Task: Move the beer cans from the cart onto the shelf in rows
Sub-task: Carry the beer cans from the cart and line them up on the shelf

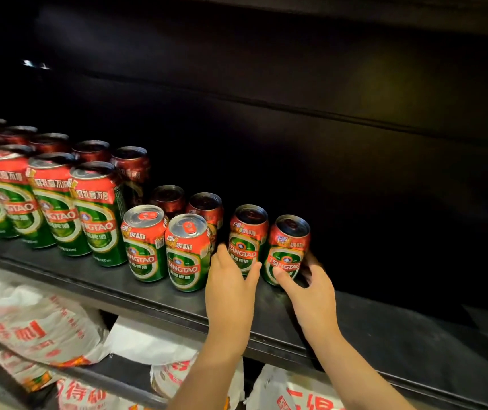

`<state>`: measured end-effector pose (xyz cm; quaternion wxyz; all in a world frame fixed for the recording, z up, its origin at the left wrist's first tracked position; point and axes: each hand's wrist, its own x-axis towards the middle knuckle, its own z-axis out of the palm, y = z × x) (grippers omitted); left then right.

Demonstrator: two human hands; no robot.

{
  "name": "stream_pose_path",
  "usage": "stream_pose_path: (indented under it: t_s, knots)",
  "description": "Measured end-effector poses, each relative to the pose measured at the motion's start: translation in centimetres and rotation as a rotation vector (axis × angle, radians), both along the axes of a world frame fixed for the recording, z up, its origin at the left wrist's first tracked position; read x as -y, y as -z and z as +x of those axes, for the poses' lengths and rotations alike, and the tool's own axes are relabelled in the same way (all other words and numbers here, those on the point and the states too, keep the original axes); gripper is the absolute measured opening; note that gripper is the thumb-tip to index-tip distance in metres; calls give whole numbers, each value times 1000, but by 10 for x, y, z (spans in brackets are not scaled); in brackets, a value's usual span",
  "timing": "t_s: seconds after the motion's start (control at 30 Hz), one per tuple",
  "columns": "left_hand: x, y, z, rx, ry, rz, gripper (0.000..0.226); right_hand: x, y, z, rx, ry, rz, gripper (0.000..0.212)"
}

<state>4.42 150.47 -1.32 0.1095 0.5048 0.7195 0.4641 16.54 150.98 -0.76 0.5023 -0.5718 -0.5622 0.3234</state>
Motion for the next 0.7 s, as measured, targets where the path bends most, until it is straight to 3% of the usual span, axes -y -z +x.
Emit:
stream_pose_path:
  t_s: [0.23,0.7]
  knots:
    - [6,-4,1,-148,-54,-44,64,-3,4,-1,103,-28,7,32]
    - [3,-7,4,-226,-97,-153,60,-7,11,-2,170,-26,16,59]
